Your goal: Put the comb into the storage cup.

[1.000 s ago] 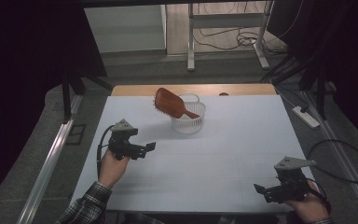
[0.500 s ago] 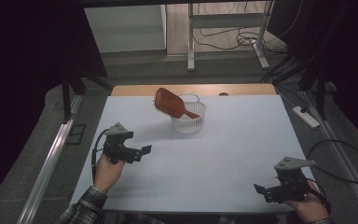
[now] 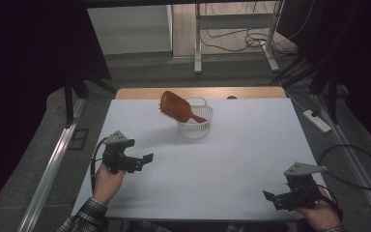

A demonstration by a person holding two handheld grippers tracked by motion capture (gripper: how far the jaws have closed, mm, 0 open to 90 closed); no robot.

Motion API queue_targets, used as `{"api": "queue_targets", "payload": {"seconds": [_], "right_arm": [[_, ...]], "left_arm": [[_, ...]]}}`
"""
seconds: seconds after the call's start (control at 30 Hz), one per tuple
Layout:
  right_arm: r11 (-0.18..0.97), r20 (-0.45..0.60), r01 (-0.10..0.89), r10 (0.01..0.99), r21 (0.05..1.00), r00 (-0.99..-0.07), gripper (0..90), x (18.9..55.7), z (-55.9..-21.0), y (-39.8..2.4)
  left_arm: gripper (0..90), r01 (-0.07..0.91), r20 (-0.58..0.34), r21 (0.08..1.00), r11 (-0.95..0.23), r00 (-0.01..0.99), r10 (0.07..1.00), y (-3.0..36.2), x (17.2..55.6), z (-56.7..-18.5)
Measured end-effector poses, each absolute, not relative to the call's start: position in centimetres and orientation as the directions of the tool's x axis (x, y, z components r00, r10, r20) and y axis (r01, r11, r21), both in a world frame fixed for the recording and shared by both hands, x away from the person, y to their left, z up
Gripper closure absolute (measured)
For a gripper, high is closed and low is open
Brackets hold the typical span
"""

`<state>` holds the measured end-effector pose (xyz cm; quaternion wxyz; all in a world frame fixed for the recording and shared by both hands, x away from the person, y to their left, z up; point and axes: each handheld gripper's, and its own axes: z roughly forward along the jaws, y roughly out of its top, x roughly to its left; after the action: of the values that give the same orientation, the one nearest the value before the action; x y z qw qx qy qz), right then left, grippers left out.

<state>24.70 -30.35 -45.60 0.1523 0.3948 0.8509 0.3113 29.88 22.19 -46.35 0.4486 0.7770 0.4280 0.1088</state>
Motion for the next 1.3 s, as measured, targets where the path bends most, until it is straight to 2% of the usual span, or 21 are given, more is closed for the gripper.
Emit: {"api": "queue_targets", "payload": {"seconds": [1.3], "right_arm": [[0.497,-0.017,0.577,0.767,0.648,-0.641,0.0,24.7,-45.6,-30.3]], "left_arm": [[0.0,0.578,-0.230,0.793,-0.191,0.575,0.785,24.6,26.9,-46.6]]}}
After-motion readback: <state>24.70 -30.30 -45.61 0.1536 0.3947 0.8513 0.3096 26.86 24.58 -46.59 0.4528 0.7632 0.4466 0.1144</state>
